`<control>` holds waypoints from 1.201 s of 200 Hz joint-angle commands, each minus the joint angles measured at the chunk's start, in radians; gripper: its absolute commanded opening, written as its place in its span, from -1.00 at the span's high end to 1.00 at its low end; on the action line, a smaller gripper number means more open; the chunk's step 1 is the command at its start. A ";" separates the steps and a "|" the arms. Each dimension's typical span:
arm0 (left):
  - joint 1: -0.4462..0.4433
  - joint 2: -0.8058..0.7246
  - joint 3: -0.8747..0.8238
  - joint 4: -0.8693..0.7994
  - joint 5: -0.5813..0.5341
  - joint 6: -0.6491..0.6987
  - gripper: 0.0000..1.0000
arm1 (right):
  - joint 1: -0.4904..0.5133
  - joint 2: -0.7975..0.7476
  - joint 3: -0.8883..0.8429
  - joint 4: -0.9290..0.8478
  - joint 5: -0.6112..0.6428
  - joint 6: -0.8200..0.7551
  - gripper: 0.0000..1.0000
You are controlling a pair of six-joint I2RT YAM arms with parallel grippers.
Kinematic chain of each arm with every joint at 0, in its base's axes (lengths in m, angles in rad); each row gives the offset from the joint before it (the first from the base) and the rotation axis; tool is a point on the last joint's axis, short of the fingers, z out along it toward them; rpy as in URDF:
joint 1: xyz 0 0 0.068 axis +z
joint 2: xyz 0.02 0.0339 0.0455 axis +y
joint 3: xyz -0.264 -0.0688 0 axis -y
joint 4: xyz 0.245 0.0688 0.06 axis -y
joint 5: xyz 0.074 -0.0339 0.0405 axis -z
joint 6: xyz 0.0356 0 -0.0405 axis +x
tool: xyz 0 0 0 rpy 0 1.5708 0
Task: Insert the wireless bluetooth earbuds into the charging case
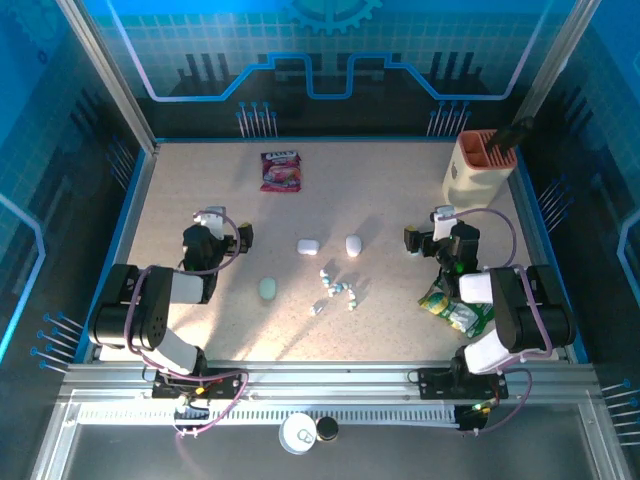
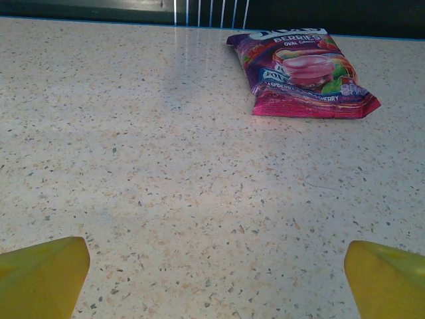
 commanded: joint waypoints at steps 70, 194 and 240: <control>-0.003 0.001 0.014 0.026 -0.012 0.009 -0.99 | 0.009 0.004 0.021 0.033 0.006 -0.015 -1.00; -0.010 -0.025 -0.005 0.043 -0.027 0.015 -0.99 | 0.006 -0.009 -0.004 0.074 0.030 -0.001 -1.00; -0.100 -0.178 0.054 -0.192 -0.126 0.087 -0.98 | 0.018 -0.162 -0.008 -0.047 0.042 -0.014 -1.00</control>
